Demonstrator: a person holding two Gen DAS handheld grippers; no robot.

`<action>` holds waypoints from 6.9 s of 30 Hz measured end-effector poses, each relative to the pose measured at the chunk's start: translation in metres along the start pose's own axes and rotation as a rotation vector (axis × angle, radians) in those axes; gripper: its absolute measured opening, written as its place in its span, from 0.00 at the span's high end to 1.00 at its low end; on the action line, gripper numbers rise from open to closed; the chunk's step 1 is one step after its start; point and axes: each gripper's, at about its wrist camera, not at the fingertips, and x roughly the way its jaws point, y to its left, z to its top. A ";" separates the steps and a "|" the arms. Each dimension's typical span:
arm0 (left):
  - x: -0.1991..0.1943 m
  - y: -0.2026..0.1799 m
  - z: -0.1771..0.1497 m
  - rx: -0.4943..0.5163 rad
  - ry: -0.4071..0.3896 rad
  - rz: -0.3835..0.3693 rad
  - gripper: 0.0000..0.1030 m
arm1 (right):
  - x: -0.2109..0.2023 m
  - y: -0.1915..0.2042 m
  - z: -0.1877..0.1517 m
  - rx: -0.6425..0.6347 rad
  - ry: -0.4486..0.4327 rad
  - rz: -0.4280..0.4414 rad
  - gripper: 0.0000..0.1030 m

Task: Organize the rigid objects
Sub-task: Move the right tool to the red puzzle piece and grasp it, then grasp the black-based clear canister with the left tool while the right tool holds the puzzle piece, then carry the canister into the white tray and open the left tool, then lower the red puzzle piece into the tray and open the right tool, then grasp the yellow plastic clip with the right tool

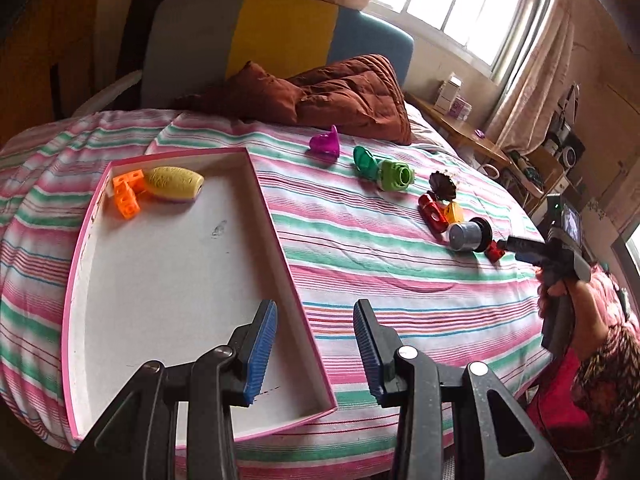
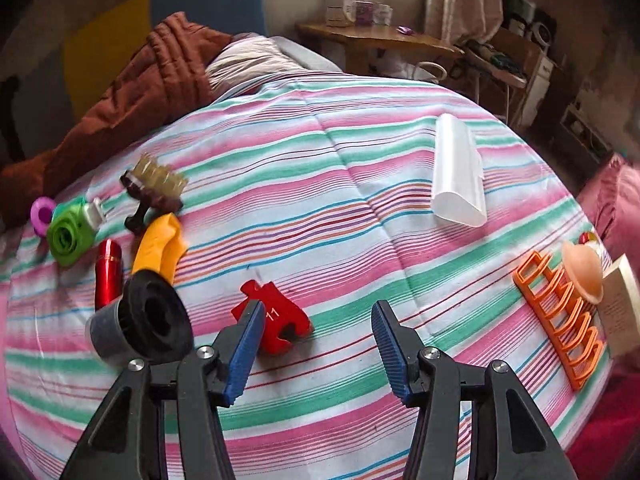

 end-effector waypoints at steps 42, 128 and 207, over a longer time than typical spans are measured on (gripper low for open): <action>0.142 -0.125 0.062 -0.231 0.372 -0.272 0.58 | -0.041 0.026 -0.041 -0.164 -0.001 0.289 0.67; 0.041 0.146 0.047 -0.156 -0.059 0.406 0.52 | -0.101 0.158 -0.088 -0.354 -0.047 0.572 0.67; -0.002 0.084 -0.009 -0.233 -0.051 -0.014 0.60 | -0.078 0.313 -0.087 -0.504 -0.012 0.348 0.47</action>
